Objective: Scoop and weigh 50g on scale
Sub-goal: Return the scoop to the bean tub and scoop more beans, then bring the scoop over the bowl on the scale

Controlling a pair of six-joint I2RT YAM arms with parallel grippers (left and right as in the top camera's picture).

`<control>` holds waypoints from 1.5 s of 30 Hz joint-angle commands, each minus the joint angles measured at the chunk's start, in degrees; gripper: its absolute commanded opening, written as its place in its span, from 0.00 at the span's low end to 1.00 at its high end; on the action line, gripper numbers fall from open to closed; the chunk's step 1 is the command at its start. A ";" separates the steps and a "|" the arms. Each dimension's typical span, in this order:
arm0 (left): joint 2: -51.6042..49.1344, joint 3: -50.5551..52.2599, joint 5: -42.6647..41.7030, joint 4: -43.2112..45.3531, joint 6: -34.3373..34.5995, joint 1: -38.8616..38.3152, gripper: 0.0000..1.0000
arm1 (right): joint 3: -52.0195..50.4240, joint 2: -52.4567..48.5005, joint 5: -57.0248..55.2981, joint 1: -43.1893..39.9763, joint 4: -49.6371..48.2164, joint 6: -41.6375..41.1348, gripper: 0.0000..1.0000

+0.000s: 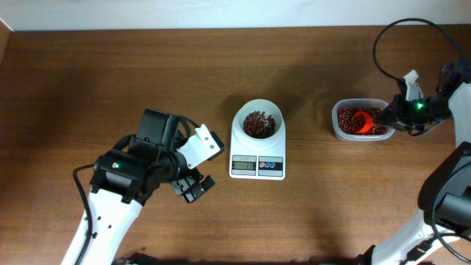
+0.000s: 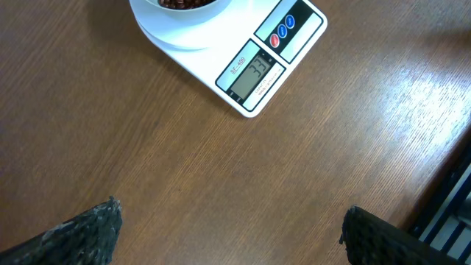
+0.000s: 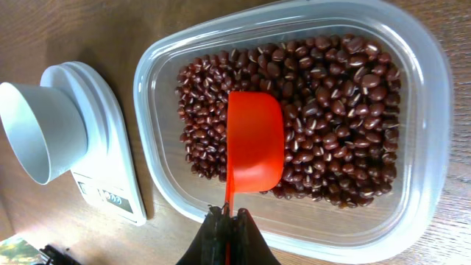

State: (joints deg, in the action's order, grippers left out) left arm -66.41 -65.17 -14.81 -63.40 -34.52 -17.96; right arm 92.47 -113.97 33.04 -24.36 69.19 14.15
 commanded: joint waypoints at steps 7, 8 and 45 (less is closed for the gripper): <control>0.55 -0.76 -0.83 0.09 -0.70 0.24 0.99 | 0.50 -0.22 4.52 -0.15 1.14 0.66 0.04; 0.55 -0.76 -0.85 0.09 -0.70 0.24 0.99 | 0.50 0.31 4.52 -0.15 1.14 0.66 0.04; 0.55 -0.76 -0.85 0.09 -0.70 0.24 0.99 | 0.50 7.43 26.60 21.35 0.13 -1.57 0.04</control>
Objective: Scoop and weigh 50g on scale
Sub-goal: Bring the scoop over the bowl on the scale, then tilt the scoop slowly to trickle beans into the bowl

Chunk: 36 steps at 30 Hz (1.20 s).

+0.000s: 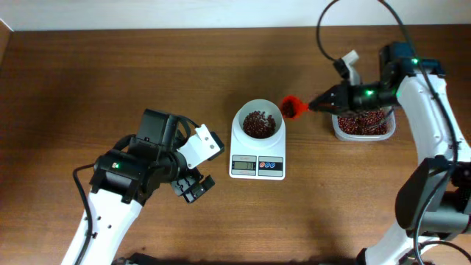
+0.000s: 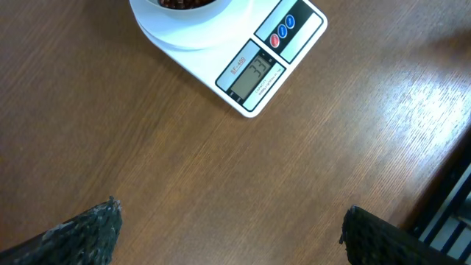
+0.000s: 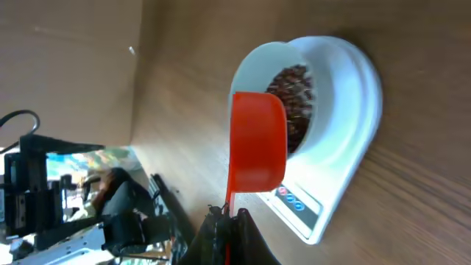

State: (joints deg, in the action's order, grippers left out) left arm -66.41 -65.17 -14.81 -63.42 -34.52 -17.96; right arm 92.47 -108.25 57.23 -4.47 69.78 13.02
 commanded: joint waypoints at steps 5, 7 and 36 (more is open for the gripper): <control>0.55 -0.76 -0.83 0.11 -0.68 0.24 0.99 | 0.48 1.70 -3.30 6.01 -5.60 0.28 0.04; 0.55 -0.76 -0.85 0.11 -0.70 0.24 0.99 | 0.48 1.70 -9.51 9.33 -7.93 0.28 0.04; 0.55 -0.76 -0.85 0.11 -0.70 0.24 0.99 | 0.48 1.68 -8.52 11.96 -12.15 4.09 0.04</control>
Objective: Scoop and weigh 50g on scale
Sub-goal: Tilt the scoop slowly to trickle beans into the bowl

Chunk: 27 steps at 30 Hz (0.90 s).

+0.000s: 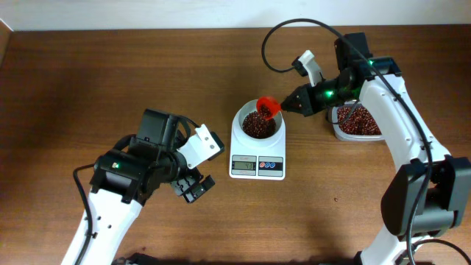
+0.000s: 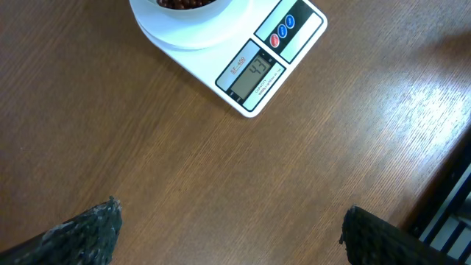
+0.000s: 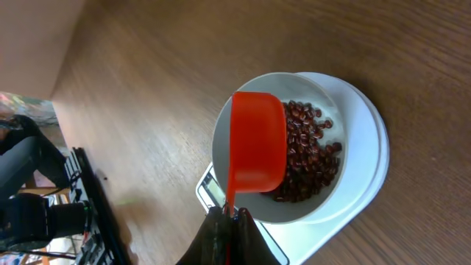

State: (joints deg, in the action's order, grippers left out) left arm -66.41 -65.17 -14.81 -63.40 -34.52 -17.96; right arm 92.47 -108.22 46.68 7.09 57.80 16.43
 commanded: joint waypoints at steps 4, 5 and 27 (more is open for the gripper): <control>0.55 -0.76 -0.83 0.09 -0.70 0.24 0.99 | 0.48 1.66 -6.01 0.39 -0.28 -3.63 0.04; 0.55 -0.76 -0.85 0.09 -0.70 0.24 0.99 | 0.48 1.68 -10.62 0.42 0.26 -7.74 0.04; 0.55 -0.76 -0.85 0.09 -0.68 0.24 0.99 | 0.48 1.68 -6.38 0.44 -2.01 -5.51 0.04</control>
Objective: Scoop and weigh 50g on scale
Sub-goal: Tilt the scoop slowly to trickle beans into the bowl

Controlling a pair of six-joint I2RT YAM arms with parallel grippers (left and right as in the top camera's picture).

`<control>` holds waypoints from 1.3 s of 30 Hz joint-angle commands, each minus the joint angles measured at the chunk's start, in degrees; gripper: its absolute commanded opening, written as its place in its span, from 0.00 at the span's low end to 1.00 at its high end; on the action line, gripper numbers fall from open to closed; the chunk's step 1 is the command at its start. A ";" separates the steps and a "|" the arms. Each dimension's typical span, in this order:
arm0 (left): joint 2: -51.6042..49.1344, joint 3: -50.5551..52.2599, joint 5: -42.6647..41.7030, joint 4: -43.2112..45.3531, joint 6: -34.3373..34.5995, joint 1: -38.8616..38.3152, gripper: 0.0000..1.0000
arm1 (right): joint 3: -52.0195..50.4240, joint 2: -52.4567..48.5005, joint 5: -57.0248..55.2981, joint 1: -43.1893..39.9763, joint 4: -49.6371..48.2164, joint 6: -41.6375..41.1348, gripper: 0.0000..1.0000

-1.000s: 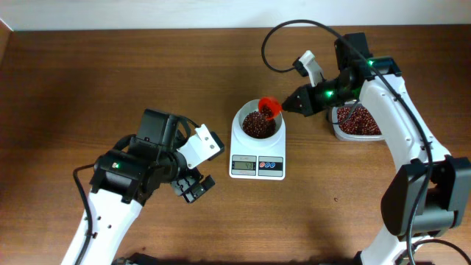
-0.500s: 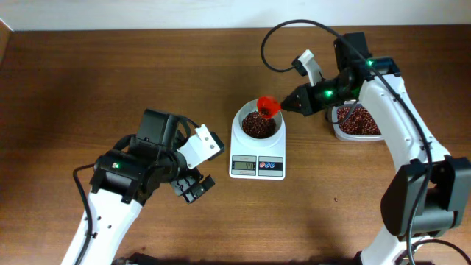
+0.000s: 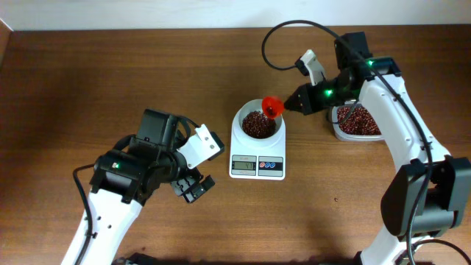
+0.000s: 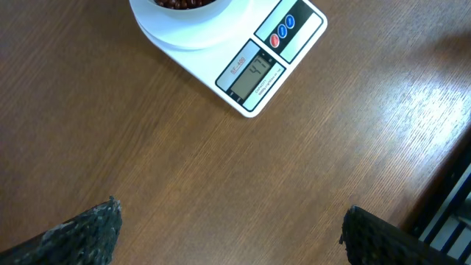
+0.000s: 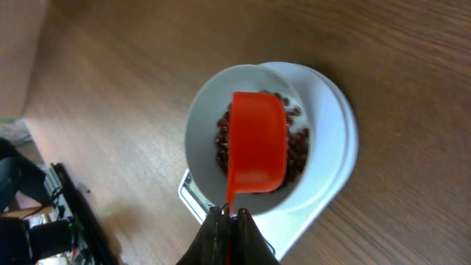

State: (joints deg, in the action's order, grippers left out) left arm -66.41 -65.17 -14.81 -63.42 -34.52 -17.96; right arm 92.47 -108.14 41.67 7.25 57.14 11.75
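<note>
A white scale [image 3: 257,158] with a white bowl [image 3: 257,121] of red beans stands mid-table. My right gripper [image 5: 229,215] is shut on the handle of the red scoop [image 5: 256,142], whose cup [image 3: 273,107] hangs over the bowl's right rim. In the right wrist view the scoop covers part of the beans [image 5: 296,145]. The scale's display [image 4: 252,75] shows in the left wrist view, its digits too small to read surely. My left gripper [image 4: 228,228] is open over bare table to the left of the scale.
A clear tub of red beans [image 3: 358,121] sits to the right of the scale, partly under my right arm. The table's far edge runs along the top of the overhead view.
The scoop has shifted slightly to the right and up over the bowl's right rim. The scale's display has changed. The left arm has not moved.
My right gripper held the scoop in the tub of beans while the scale read about 33. Then the scoop was beside the bowl's right rim, then over the bowl with the reading higher. Now it hangs over the rim.
</note>
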 commanded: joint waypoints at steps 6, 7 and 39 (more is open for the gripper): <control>0.55 -0.76 -0.85 0.11 -0.68 0.24 0.99 | 0.48 1.60 3.58 0.31 -0.68 1.36 0.04; 0.55 -0.76 -0.85 0.11 -0.68 0.24 0.99 | 0.48 1.60 6.14 0.31 0.07 3.74 0.04; 0.55 -0.76 -0.85 0.11 -0.68 0.24 0.99 | 0.48 1.38 -1.36 1.05 3.32 4.46 0.04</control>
State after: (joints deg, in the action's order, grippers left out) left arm -66.41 -65.17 -14.81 -63.40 -34.52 -17.96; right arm 92.47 -107.94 40.91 7.77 60.62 16.60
